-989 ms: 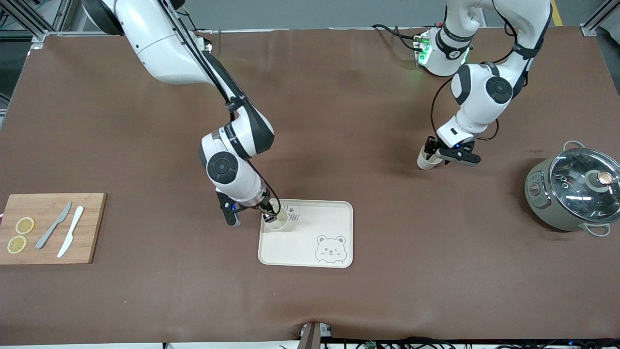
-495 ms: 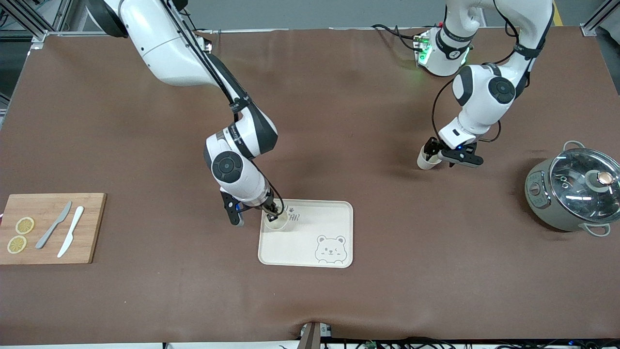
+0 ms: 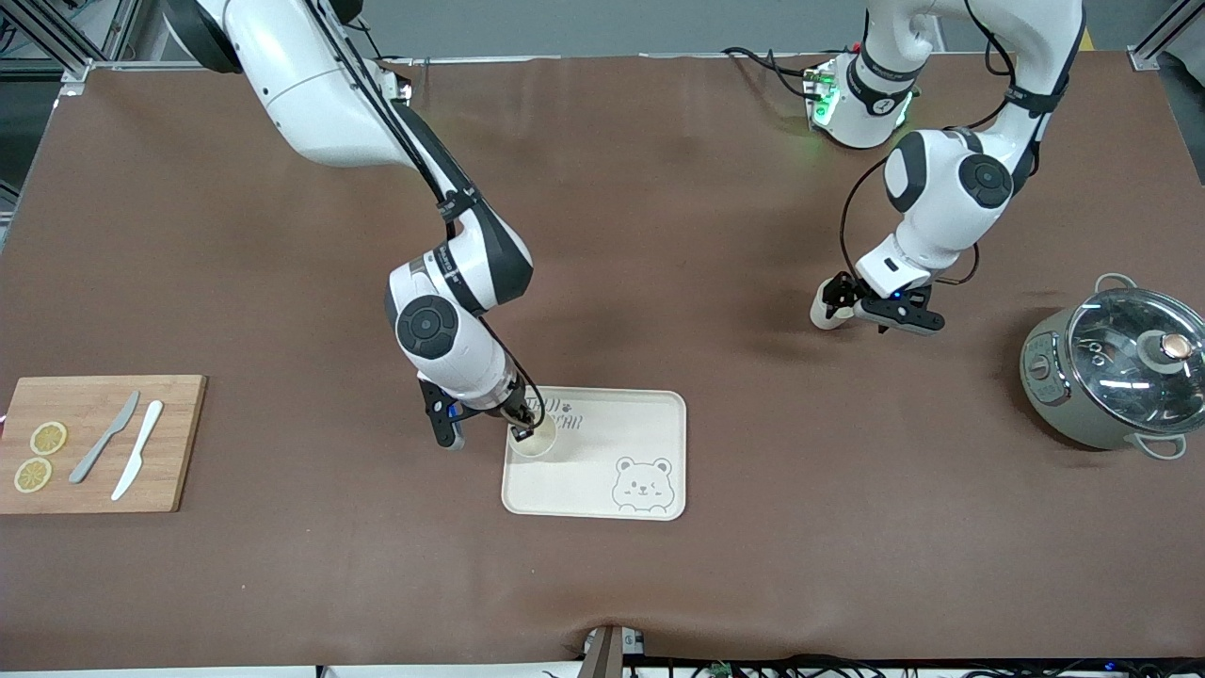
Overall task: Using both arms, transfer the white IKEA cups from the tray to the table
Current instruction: 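Lift the cup with the right gripper while the left gripper releases its cup, then carry the cup toward the cutting board while the left gripper withdraws, then lower the cup beside the cutting board and open the right gripper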
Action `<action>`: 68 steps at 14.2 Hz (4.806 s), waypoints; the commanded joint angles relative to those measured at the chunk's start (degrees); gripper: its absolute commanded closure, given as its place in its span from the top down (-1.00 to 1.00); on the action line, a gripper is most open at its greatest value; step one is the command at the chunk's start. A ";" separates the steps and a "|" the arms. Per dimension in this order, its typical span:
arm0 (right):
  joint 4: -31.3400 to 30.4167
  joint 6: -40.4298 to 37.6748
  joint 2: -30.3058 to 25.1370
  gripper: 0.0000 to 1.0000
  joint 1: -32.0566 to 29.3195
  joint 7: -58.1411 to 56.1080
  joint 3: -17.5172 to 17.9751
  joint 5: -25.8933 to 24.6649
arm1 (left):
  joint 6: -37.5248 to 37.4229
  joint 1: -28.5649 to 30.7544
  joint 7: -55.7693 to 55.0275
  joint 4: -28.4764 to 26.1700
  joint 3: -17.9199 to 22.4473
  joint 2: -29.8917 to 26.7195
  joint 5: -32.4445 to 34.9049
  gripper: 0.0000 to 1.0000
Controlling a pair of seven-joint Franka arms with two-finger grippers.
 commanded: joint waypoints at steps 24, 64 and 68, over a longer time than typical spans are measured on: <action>-29.45 -10.58 -24.57 -1.00 -26.54 -66.76 3.22 -0.85 | -41.51 -1.91 -23.10 37.91 -0.70 0.78 12.20 1.00; -38.96 3.57 -22.02 0.04 -28.75 -93.51 -9.63 -2.34 | -60.78 8.72 -20.90 54.18 -4.22 -0.28 16.78 1.00; -38.26 1.04 -22.11 1.00 -28.75 -92.98 -9.72 -2.34 | -60.78 8.63 -20.46 54.18 -4.22 -0.28 16.69 1.00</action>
